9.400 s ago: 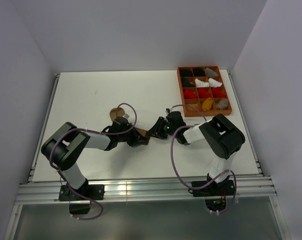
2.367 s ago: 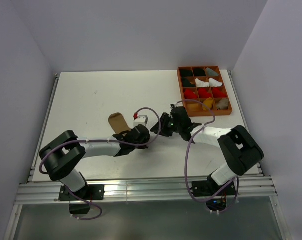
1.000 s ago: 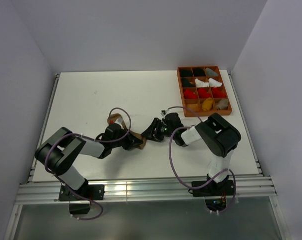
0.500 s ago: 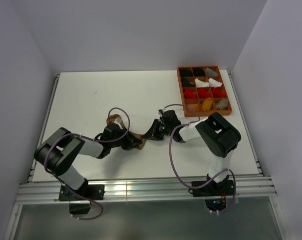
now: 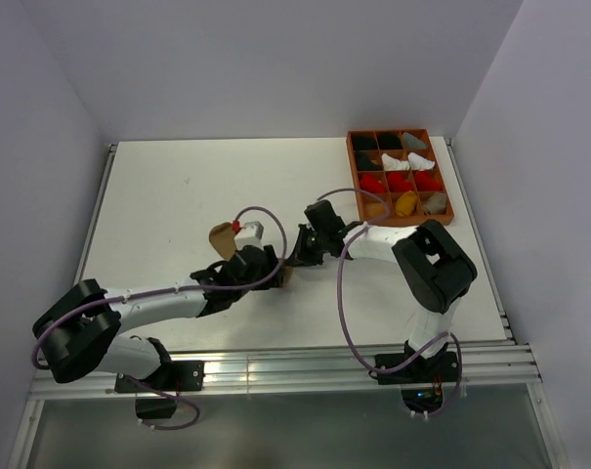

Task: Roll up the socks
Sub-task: Roll the sock at the center of the board.

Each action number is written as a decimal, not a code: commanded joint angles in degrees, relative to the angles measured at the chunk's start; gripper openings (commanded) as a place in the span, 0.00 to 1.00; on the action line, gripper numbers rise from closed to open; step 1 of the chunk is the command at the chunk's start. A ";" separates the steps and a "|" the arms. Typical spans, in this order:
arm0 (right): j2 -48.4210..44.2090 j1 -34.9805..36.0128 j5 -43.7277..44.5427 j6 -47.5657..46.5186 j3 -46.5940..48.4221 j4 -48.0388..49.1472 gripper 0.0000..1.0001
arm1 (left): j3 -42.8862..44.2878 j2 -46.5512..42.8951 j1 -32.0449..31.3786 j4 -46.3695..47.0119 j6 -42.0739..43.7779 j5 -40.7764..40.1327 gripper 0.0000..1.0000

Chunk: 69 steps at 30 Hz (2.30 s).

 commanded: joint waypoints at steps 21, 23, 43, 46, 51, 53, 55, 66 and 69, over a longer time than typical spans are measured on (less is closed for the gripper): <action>1.90 2.29 5.32 -2.95 9.87 -18.08 0.00 | 17.70 23.30 -19.35 -9.77 14.45 -33.64 0.40; 2.24 2.29 5.06 -2.95 9.96 -18.08 0.00 | 18.57 24.97 -19.35 -11.27 13.83 -32.85 0.38; -1.96 1.32 0.41 1.17 2.60 -5.54 0.36 | 18.33 24.64 -18.30 -15.24 10.31 -25.06 0.01; -6.09 0.09 -0.39 3.98 -2.93 3.59 0.51 | 14.82 19.90 -15.14 -11.55 9.26 -19.42 0.00; -12.95 -1.58 1.10 7.32 -11.21 14.69 0.62 | 8.40 12.78 -7.59 -3.20 6.27 -2.29 0.01; -14.44 -1.93 1.46 7.59 -14.10 18.21 0.62 | 5.76 11.28 -5.38 0.39 4.52 2.46 0.01; -14.63 -1.84 0.67 7.77 -15.69 20.67 0.61 | 3.30 10.49 -2.83 2.61 3.20 7.83 0.01; -7.51 -1.32 -4.52 11.72 -20.71 33.51 0.59 | -6.37 9.52 9.47 18.34 -10.25 25.68 0.01; -5.67 -1.14 -5.13 12.34 -21.33 35.97 0.59 | -8.05 10.04 11.05 22.38 -12.97 28.05 0.01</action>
